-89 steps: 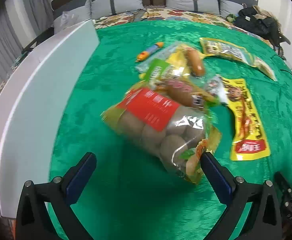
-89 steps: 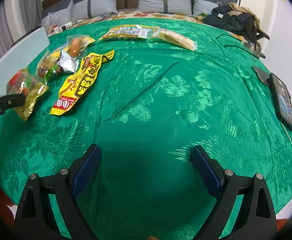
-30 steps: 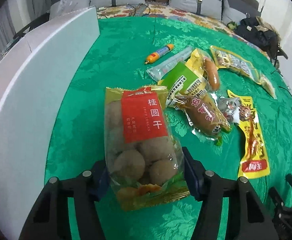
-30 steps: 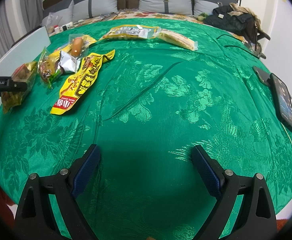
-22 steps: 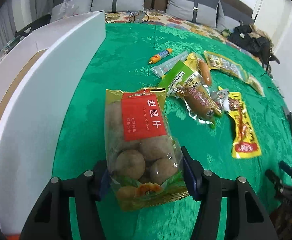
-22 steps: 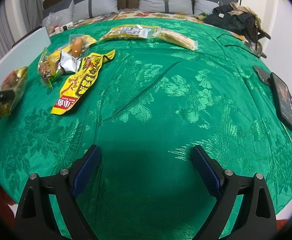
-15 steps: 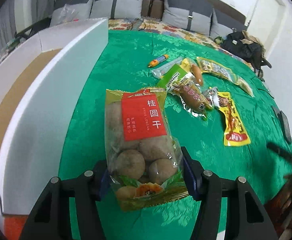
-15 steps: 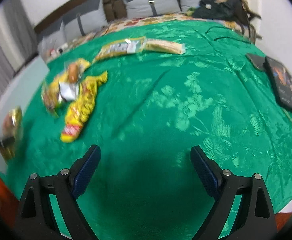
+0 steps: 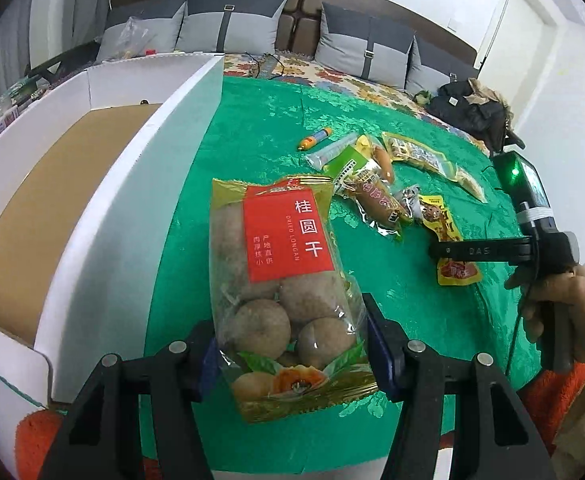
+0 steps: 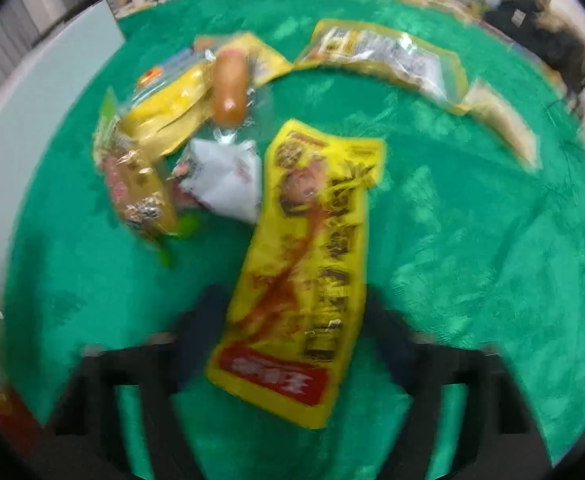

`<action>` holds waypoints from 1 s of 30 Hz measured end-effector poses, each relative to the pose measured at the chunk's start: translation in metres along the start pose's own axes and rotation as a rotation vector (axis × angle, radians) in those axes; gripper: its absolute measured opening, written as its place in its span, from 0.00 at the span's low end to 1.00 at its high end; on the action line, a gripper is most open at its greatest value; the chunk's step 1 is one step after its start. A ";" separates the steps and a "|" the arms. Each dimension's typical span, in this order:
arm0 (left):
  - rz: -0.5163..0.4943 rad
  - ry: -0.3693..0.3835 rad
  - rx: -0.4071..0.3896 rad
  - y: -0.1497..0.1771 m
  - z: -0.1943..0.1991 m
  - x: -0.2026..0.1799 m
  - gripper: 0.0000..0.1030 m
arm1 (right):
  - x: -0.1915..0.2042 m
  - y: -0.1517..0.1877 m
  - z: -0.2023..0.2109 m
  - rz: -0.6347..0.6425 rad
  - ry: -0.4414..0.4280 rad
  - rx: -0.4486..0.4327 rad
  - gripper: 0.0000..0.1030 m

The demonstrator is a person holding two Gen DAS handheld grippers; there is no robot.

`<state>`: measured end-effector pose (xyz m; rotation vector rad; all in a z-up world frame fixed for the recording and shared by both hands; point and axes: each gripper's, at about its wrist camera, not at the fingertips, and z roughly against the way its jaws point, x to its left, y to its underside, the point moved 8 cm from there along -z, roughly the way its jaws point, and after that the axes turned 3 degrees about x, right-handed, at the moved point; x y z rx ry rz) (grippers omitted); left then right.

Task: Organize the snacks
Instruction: 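Lift the longan bag with the left tool while the right tool grasps the yellow spicy-strip packet, then carry both packets over the white box and release them inside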

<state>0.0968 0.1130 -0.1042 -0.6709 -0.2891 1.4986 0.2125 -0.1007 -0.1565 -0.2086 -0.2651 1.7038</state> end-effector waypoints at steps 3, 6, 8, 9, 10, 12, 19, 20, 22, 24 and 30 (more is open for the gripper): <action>0.000 0.025 0.007 -0.002 -0.002 -0.005 0.58 | -0.013 0.003 0.011 -0.061 -0.054 -0.015 0.50; -0.013 0.049 0.003 -0.003 0.002 -0.014 0.58 | -0.030 0.007 0.023 -0.158 -0.137 -0.037 0.49; -0.023 0.062 -0.006 -0.005 0.007 -0.020 0.58 | -0.043 0.012 0.032 -0.233 -0.212 -0.061 0.48; -0.025 0.069 -0.011 -0.007 0.010 -0.023 0.58 | -0.048 0.013 0.037 -0.273 -0.257 -0.075 0.48; -0.025 0.073 -0.014 -0.008 0.013 -0.025 0.58 | -0.054 0.015 0.043 -0.317 -0.305 -0.094 0.48; -0.022 0.089 -0.024 -0.013 0.021 -0.028 0.58 | -0.060 0.020 0.057 -0.397 -0.398 -0.141 0.48; 0.022 0.164 -0.103 -0.048 0.071 -0.027 0.58 | -0.051 0.017 0.109 -0.447 -0.557 -0.260 0.49; 0.035 0.174 -0.123 -0.056 0.082 -0.021 0.58 | -0.042 0.013 0.118 -0.428 -0.575 -0.272 0.49; 0.061 0.178 -0.149 -0.068 0.099 -0.007 0.58 | -0.019 0.004 0.139 -0.375 -0.614 -0.296 0.49; 0.093 0.165 -0.169 -0.079 0.114 0.015 0.58 | 0.003 -0.001 0.161 -0.317 -0.650 -0.314 0.49; 0.169 0.016 -0.207 -0.097 0.138 0.107 0.58 | 0.116 -0.024 0.205 -0.129 -0.785 -0.318 0.49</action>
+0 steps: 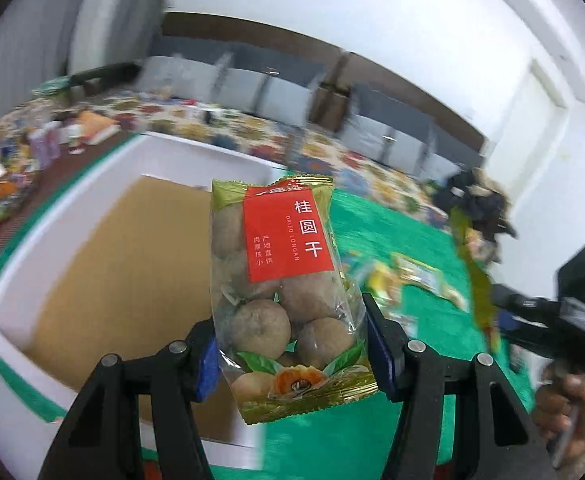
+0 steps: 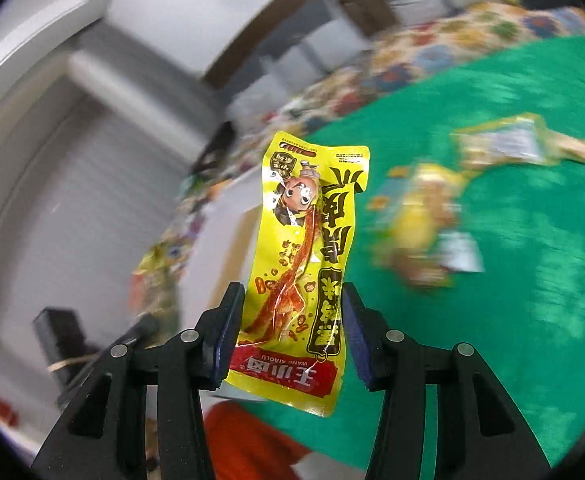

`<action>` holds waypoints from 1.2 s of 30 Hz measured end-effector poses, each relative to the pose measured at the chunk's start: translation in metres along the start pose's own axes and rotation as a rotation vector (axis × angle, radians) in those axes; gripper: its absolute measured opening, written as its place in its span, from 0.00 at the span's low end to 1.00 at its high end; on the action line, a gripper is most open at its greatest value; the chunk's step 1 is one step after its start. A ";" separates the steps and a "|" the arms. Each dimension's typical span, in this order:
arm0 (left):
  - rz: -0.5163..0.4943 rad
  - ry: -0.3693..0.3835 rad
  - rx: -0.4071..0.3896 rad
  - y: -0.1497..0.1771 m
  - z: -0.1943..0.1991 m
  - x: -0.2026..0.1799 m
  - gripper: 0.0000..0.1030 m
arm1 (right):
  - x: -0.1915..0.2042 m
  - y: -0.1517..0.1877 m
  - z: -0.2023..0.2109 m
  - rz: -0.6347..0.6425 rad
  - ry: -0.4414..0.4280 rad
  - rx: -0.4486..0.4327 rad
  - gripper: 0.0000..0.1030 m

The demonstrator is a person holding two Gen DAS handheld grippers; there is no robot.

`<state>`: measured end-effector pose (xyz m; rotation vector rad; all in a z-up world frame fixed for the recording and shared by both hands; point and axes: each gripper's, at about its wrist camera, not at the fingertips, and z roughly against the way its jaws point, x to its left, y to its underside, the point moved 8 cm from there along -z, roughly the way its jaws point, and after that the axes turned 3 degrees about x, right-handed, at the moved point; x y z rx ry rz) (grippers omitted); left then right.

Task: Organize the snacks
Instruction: 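Carry both packets over the white box and release them inside, then withdraw both tools from the box back over the bed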

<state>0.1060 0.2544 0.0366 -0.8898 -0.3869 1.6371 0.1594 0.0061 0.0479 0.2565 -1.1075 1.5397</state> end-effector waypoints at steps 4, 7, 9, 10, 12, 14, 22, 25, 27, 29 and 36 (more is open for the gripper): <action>0.033 -0.123 0.016 -0.008 0.000 0.063 0.58 | 0.067 0.001 -0.057 0.108 -0.054 0.070 0.49; 0.053 -0.203 0.034 -0.006 -0.005 0.104 0.58 | 0.101 0.004 -0.098 0.178 -0.058 0.106 0.50; 0.060 -0.254 0.050 -0.002 -0.010 0.127 0.58 | 0.120 0.009 -0.129 0.210 -0.058 0.137 0.50; 0.062 -0.277 0.061 0.001 -0.013 0.137 0.58 | 0.127 0.013 -0.148 0.234 -0.045 0.152 0.50; 0.054 -0.327 0.082 0.007 -0.022 0.153 0.66 | 0.134 0.022 -0.174 0.263 -0.027 0.179 0.52; 0.041 -0.402 0.121 0.019 -0.033 0.167 0.85 | 0.132 0.033 -0.193 0.291 0.026 0.197 0.61; 0.008 -0.380 0.089 0.032 -0.029 0.138 0.88 | 0.068 0.043 -0.163 0.347 0.166 0.152 0.71; -0.040 -0.307 0.065 0.030 -0.029 0.089 0.93 | 0.020 0.054 -0.127 0.381 0.270 0.118 0.74; -0.074 -0.261 0.059 0.031 -0.033 0.056 0.95 | -0.032 0.063 -0.099 0.416 0.395 0.102 0.74; -0.125 -0.194 0.068 0.037 -0.043 0.011 0.95 | -0.095 0.074 -0.068 0.422 0.525 0.107 0.74; -0.269 -0.049 0.215 0.095 -0.122 -0.117 0.97 | -0.247 0.083 0.044 0.238 0.801 -0.014 0.74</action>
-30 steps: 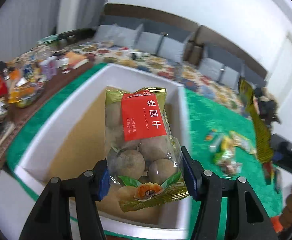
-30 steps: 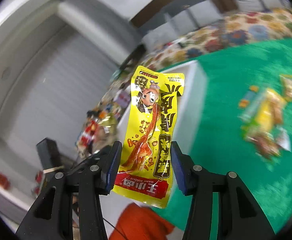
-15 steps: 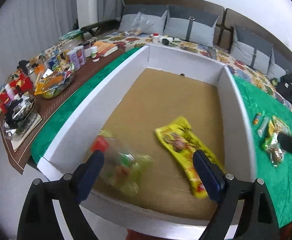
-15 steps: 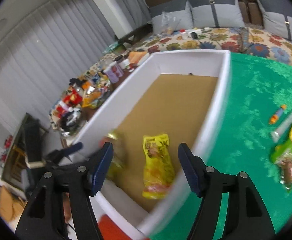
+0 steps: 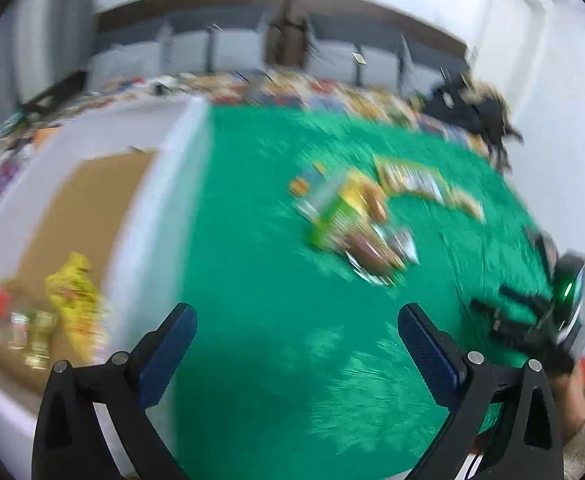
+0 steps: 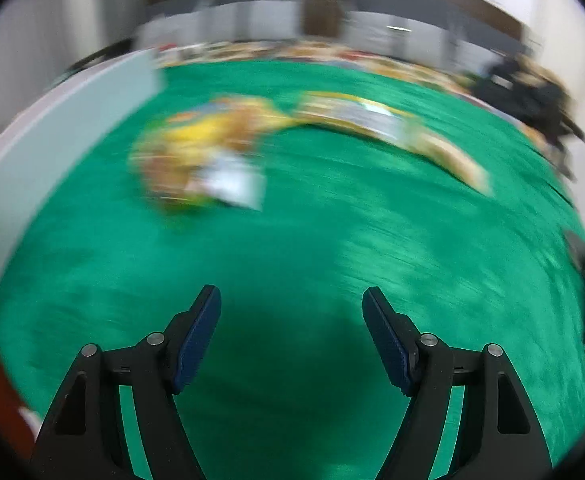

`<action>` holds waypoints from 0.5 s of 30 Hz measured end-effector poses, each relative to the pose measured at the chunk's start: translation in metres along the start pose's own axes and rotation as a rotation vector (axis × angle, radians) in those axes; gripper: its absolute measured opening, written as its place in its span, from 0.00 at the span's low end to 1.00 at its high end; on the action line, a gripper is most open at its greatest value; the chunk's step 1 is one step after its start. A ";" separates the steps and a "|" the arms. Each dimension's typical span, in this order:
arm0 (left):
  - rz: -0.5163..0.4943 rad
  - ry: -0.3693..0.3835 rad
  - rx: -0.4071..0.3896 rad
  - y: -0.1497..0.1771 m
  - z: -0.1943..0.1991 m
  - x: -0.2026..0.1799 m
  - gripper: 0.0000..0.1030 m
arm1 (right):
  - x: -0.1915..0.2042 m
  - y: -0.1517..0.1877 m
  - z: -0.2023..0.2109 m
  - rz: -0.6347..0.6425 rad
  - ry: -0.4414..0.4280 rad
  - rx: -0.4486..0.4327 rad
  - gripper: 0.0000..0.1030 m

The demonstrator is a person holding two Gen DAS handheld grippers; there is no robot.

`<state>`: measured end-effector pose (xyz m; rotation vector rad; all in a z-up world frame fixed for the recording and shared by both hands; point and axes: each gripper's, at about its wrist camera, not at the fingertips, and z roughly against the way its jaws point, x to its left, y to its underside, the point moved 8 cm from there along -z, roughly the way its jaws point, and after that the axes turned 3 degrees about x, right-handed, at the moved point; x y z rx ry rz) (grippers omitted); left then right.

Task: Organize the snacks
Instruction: 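Withdraw both tools from the box back over the bed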

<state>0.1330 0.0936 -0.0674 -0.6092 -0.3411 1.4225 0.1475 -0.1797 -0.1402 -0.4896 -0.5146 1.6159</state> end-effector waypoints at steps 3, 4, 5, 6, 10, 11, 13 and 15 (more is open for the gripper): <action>-0.029 -0.016 0.081 0.014 -0.049 -0.029 0.97 | -0.038 -0.001 -0.008 -0.107 0.009 0.026 0.74; -0.026 -0.022 0.101 0.017 -0.062 -0.034 0.97 | -0.047 -0.004 -0.012 -0.128 0.014 0.035 0.74; -0.021 -0.030 0.115 0.019 -0.074 -0.037 0.97 | -0.054 -0.008 -0.015 -0.139 0.019 0.036 0.74; -0.017 -0.039 0.120 0.021 -0.082 -0.038 0.97 | -0.055 -0.010 -0.016 -0.144 0.027 0.031 0.74; -0.001 -0.100 0.117 0.015 -0.109 -0.032 0.97 | -0.061 -0.015 -0.023 -0.170 0.031 0.027 0.74; 0.004 -0.112 0.113 0.013 -0.113 -0.030 0.97 | -0.060 -0.017 -0.022 -0.167 0.034 0.021 0.74; 0.013 -0.124 0.106 0.011 -0.120 -0.024 0.97 | -0.055 -0.017 -0.023 -0.154 0.034 0.021 0.74; 0.029 -0.131 0.106 0.010 -0.130 -0.021 0.97 | -0.050 -0.015 -0.024 -0.138 0.043 0.020 0.74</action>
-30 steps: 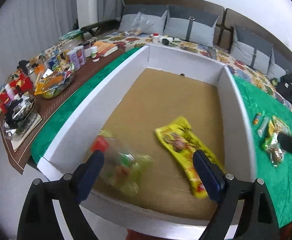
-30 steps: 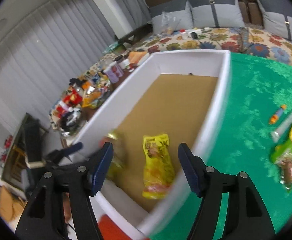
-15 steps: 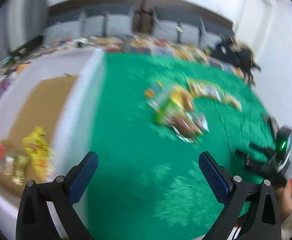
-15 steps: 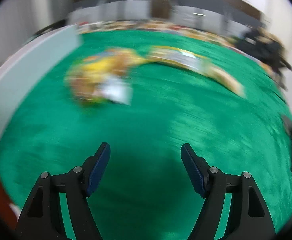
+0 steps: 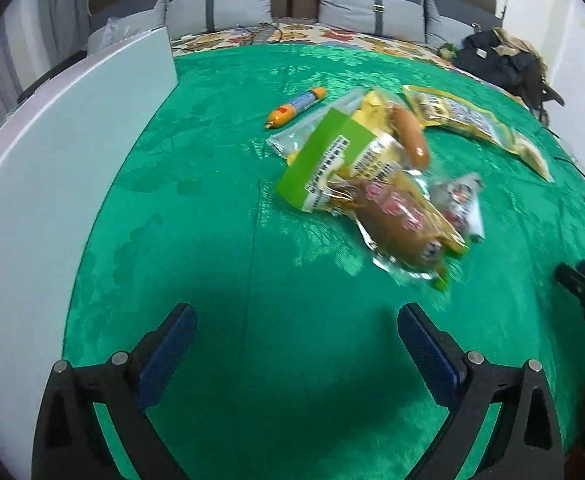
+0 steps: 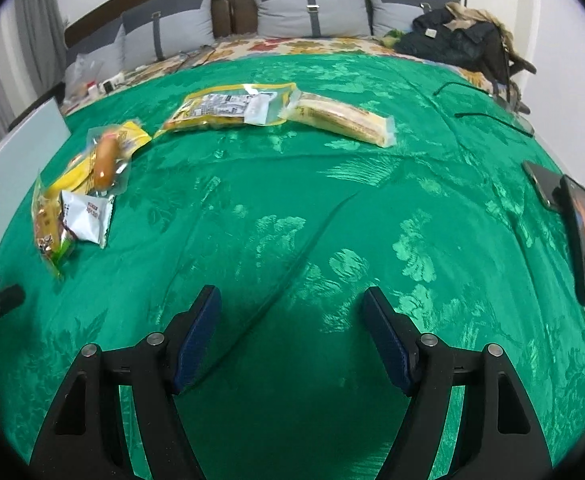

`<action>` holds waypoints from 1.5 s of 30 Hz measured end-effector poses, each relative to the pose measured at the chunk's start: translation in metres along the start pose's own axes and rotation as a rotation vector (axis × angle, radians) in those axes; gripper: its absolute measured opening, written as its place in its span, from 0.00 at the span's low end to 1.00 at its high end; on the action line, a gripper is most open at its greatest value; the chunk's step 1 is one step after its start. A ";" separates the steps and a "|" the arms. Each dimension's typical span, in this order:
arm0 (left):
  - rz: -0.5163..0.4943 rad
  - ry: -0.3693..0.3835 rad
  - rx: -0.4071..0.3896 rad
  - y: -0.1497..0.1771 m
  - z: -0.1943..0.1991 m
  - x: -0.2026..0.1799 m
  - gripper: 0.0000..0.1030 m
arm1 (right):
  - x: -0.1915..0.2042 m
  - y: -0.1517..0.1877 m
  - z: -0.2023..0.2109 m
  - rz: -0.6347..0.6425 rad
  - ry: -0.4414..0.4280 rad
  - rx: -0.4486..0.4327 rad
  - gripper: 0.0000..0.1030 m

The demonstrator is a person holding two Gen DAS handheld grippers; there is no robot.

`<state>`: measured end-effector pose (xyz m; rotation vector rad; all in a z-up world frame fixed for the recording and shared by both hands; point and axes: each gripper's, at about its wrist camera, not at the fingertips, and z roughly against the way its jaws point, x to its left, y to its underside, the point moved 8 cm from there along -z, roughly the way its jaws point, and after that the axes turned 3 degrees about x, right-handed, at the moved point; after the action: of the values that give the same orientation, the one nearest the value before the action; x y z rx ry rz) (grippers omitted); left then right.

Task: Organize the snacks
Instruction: 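Withdraw both tools from the box back over the bed, then move the left tool toward the green-labelled braised egg pack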

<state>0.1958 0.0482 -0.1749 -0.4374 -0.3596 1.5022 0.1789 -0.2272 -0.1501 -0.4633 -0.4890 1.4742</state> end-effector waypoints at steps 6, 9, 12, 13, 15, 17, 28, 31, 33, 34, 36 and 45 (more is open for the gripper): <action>-0.007 -0.029 -0.035 -0.003 -0.010 0.002 0.99 | 0.003 0.004 -0.001 0.026 0.024 0.002 0.79; -0.008 -0.025 -0.044 -0.005 -0.011 0.003 1.00 | 0.003 0.004 -0.002 0.026 0.024 0.006 0.82; -0.006 -0.027 -0.049 -0.006 -0.011 0.004 1.00 | 0.004 0.004 -0.002 0.027 0.026 0.008 0.84; -0.006 -0.027 -0.051 -0.006 -0.011 0.004 1.00 | 0.003 0.004 -0.002 0.027 0.026 0.008 0.84; -0.006 -0.027 -0.052 -0.006 -0.011 0.003 1.00 | 0.003 0.004 -0.002 0.026 0.026 0.008 0.85; -0.005 -0.028 -0.052 -0.006 -0.011 0.003 1.00 | 0.003 0.004 -0.002 0.027 0.026 0.009 0.85; -0.003 -0.025 -0.054 -0.005 -0.010 0.003 1.00 | 0.003 0.004 -0.002 0.027 0.027 0.009 0.87; -0.003 -0.025 -0.055 -0.005 -0.010 0.003 1.00 | 0.003 0.004 -0.002 0.027 0.027 0.009 0.87; -0.004 -0.026 -0.054 -0.005 -0.010 0.003 1.00 | 0.003 0.004 -0.002 0.027 0.027 0.009 0.87; -0.004 -0.026 -0.054 -0.005 -0.010 0.003 1.00 | 0.003 0.004 -0.002 0.027 0.027 0.009 0.87; -0.004 -0.026 -0.054 -0.005 -0.010 0.003 1.00 | 0.003 0.004 -0.002 0.027 0.027 0.009 0.87; -0.004 -0.026 -0.055 -0.005 -0.010 0.003 1.00 | 0.003 0.004 -0.002 0.027 0.028 0.009 0.88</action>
<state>0.2051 0.0507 -0.1816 -0.4609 -0.4226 1.4982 0.1766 -0.2238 -0.1537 -0.4838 -0.4554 1.4936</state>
